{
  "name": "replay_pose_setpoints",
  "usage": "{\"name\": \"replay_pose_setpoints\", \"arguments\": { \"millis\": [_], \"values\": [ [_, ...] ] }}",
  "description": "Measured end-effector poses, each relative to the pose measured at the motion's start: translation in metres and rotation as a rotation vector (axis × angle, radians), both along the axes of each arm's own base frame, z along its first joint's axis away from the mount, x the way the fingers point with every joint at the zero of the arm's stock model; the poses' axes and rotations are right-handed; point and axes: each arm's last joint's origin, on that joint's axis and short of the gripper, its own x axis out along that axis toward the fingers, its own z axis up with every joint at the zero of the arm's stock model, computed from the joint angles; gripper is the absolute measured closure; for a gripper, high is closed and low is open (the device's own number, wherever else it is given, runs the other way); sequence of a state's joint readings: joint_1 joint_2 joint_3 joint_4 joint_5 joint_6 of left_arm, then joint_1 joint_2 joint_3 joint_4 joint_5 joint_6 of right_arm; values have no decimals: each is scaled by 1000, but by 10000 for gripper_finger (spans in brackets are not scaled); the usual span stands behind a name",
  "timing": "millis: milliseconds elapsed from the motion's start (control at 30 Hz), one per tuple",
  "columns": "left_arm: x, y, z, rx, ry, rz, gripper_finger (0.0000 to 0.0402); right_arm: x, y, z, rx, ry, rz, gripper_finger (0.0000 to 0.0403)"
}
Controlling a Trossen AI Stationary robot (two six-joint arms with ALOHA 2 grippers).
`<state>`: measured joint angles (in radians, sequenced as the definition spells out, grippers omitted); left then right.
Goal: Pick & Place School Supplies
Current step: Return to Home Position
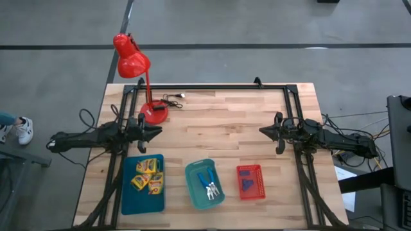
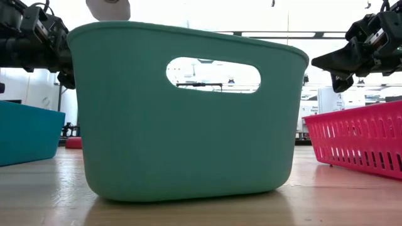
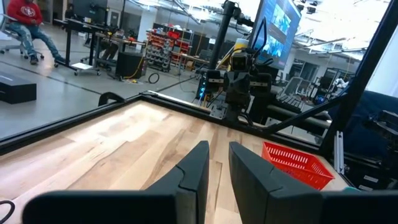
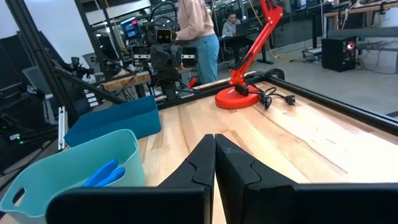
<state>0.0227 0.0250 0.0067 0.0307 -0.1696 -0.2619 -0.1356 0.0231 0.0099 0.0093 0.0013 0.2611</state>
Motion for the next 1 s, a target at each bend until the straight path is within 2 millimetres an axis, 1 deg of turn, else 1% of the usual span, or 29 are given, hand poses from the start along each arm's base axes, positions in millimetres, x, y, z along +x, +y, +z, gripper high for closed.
{"name": "replay_pose_setpoints", "arguments": {
  "millis": [200, 333, 1000],
  "values": [
    [0, 0, 0, 0, 1, 0, 335, 0, -2, 1, -68, 1, -80, 394],
    [0, 0, 0, 0, 1, 0, 335, 0, -2, 1, -105, 6, -81, 394],
    [0, 0, 0, 0, 1, 0, 335, 0, -2, 1, -104, 6, -80, 394]
  ]
}}
